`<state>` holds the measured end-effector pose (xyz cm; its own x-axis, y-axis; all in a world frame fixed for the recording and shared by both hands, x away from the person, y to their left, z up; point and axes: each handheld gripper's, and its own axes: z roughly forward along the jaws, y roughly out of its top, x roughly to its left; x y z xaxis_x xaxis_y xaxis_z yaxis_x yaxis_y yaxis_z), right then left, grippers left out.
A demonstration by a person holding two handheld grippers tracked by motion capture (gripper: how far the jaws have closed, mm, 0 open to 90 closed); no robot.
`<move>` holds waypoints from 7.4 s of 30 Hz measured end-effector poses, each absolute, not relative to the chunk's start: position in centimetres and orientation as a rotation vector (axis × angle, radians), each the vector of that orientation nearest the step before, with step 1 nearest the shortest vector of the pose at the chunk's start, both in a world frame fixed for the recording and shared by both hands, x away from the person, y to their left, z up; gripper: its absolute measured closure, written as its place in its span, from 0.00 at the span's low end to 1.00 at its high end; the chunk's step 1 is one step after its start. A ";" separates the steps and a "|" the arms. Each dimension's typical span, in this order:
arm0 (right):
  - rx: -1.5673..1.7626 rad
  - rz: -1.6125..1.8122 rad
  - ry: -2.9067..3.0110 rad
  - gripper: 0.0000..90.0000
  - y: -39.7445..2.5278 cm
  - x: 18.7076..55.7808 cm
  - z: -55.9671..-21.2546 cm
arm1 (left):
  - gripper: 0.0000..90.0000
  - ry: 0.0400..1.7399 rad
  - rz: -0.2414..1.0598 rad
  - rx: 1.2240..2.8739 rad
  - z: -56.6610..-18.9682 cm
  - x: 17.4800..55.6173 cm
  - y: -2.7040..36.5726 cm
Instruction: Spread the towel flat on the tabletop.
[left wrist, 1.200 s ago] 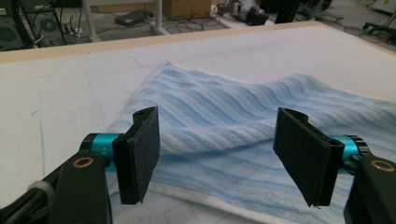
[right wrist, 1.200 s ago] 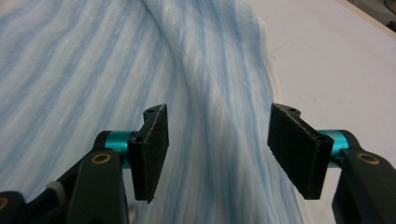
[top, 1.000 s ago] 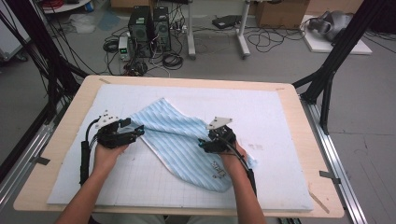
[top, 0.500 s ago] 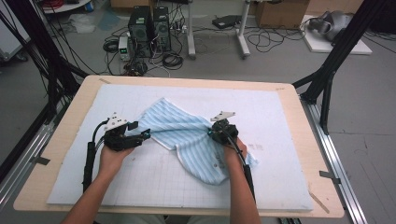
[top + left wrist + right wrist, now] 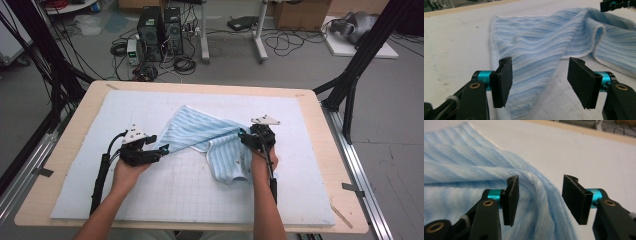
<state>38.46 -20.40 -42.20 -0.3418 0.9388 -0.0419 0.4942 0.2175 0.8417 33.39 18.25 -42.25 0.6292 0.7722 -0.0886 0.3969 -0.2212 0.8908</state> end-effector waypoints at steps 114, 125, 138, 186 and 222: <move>1.271 1.006 1.977 0.27 -19.5 26.4 -43.2 | 0.84 0.888 0.249 1.935 -45.4 21.1 25.4; 1.132 1.118 2.212 0.50 -14.2 27.0 -43.9 | 0.43 0.929 0.306 1.789 -43.7 22.2 27.7; 1.035 1.095 2.396 0.97 -14.2 26.5 -44.6 | 0.44 0.965 0.348 1.764 -42.4 24.1 28.2; 1.056 1.093 2.373 0.48 -14.2 41.2 -42.6 | 0.27 1.003 0.506 1.675 -43.0 31.5 26.1; 1.359 0.723 1.998 0.95 -19.7 43.9 -42.4 | 0.27 1.041 0.455 1.754 -43.0 32.9 24.3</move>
